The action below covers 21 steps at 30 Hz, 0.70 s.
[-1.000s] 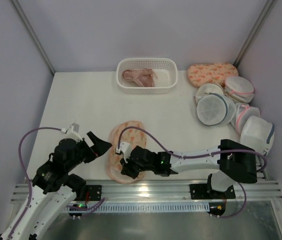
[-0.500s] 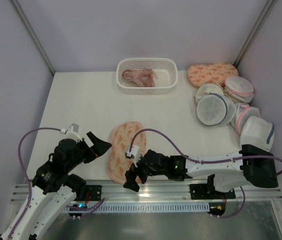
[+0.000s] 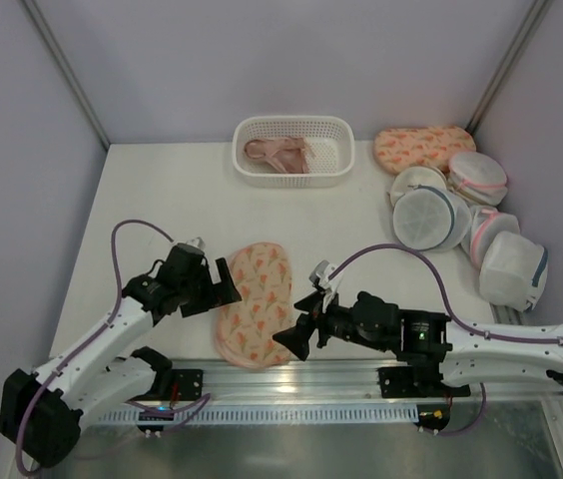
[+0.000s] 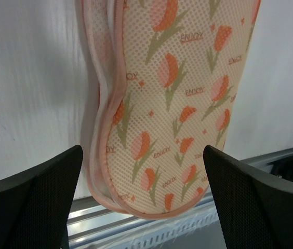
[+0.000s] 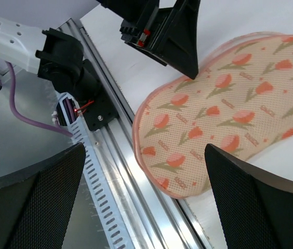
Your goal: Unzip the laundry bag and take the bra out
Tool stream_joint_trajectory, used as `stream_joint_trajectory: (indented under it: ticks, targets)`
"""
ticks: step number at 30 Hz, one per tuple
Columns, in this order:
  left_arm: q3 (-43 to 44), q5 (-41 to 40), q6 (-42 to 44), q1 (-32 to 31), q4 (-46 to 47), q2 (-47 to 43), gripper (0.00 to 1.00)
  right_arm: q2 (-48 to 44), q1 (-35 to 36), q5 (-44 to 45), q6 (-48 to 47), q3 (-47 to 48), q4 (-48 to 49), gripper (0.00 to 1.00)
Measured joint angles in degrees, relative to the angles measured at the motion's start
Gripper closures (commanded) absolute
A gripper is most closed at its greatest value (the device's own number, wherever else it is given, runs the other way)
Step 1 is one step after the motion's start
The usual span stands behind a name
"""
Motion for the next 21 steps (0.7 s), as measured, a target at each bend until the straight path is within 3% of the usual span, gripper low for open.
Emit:
stream_joint_trajectory:
  ticks: [12, 14, 16, 19, 20, 21]
  targets:
    - [-0.46, -4.11, 2.1, -3.32, 10.38, 18.4, 0.01, -3.65, 0.02, 4.37, 0.81, -1.66, -5.27, 0.0]
    - [-0.66, -4.15, 2.29, -3.61, 12.94, 20.76, 0.06, -3.96, 0.02, 4.35, 1.03, -2.23, -5.55, 0.02]
    - [-0.68, -4.17, 2.62, -3.67, 15.61, 21.29, 0.16, -4.61, 0.02, 4.37, 1.22, -2.8, -5.81, 0.02]
    - [-0.74, -3.98, 3.48, -3.67, 19.32, 23.1, 0.42, -5.92, 0.02, 4.42, 1.49, -3.52, -6.1, 0.03]
    - [-0.74, -3.8, 3.54, -3.67, 20.26, 23.8, 0.7, -6.25, 0.02, 4.48, 1.51, -3.63, -6.25, 0.03]
    - [-0.79, -3.56, 3.43, -3.67, 21.33, 24.35, 0.91, -6.54, 0.02, 4.55, 1.57, -3.72, -6.38, 0.03]
